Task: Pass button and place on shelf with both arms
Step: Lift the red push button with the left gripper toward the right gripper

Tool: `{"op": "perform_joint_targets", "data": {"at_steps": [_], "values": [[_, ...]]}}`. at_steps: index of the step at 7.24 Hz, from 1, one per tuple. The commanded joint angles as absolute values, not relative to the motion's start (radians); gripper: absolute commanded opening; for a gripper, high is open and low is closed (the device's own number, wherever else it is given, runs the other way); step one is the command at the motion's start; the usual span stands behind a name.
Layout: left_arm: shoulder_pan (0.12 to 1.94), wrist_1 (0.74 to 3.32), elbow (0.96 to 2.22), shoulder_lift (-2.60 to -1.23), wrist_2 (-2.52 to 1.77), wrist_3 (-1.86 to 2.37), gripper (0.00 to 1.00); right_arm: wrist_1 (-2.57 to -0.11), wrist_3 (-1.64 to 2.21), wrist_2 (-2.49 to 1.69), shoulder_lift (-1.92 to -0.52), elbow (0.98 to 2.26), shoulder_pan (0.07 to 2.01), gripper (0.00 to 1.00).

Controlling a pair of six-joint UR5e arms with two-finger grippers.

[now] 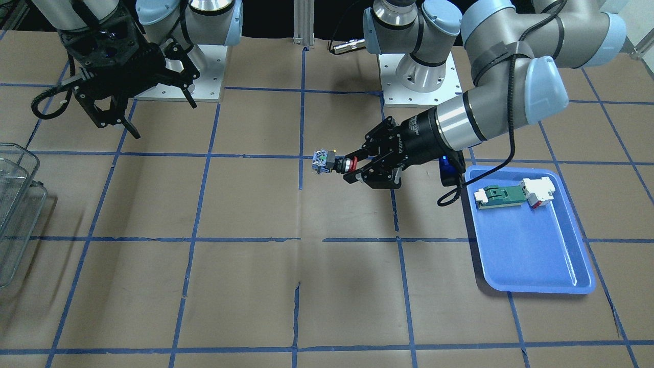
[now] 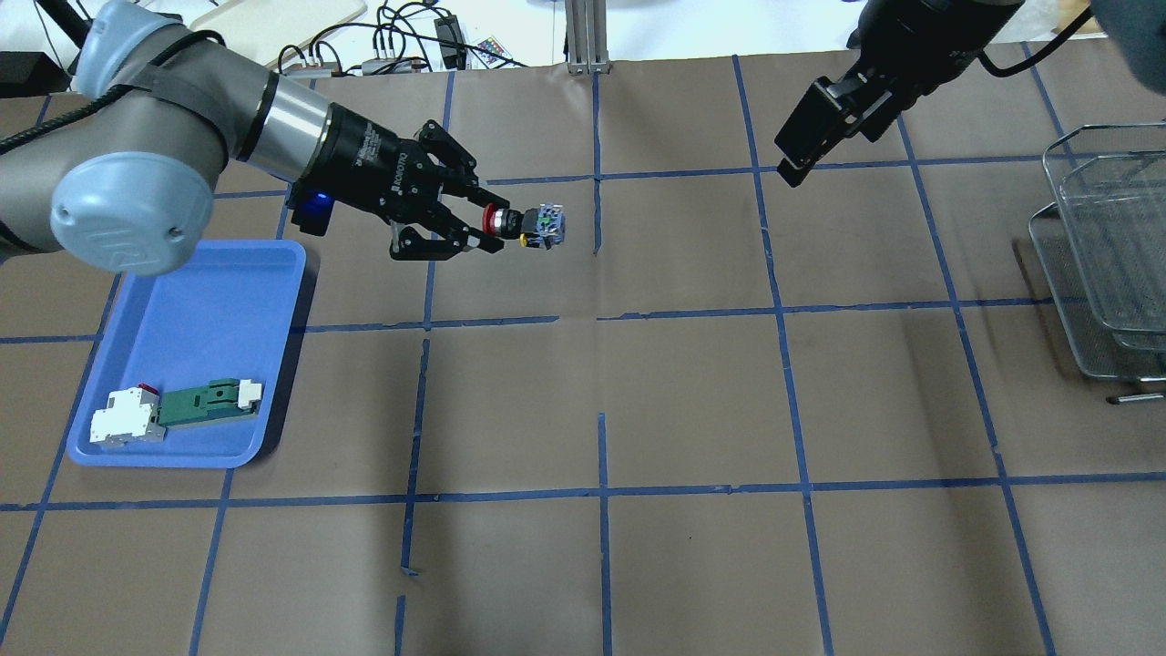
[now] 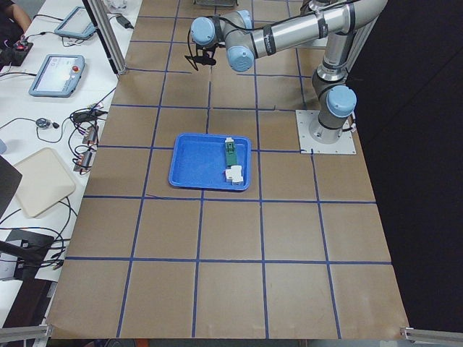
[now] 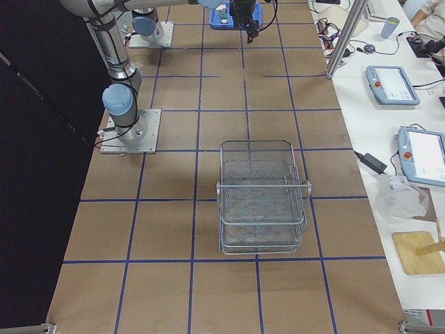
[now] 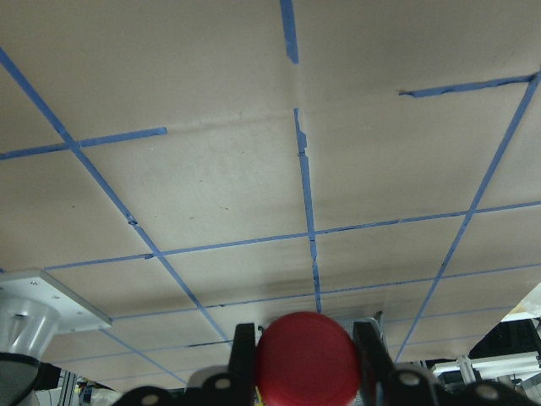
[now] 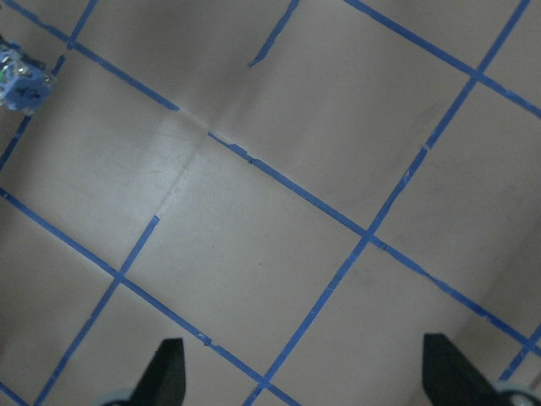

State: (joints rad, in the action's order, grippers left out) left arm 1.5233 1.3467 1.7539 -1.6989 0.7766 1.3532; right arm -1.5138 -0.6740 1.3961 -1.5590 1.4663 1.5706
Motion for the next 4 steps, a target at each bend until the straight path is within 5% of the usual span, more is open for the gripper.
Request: {"op": "perform_joint_targets", "data": {"at_steps": [1,4], "values": [[1.624,1.110,1.779,-1.724,0.778,1.591,0.00,-1.520,-1.008,1.426,-1.584,1.552,1.606,1.00],[1.705,0.944,1.824,-1.732,0.778,1.802,0.00,-1.523,-1.306,1.430,-1.612,1.594,1.658,1.00]]}}
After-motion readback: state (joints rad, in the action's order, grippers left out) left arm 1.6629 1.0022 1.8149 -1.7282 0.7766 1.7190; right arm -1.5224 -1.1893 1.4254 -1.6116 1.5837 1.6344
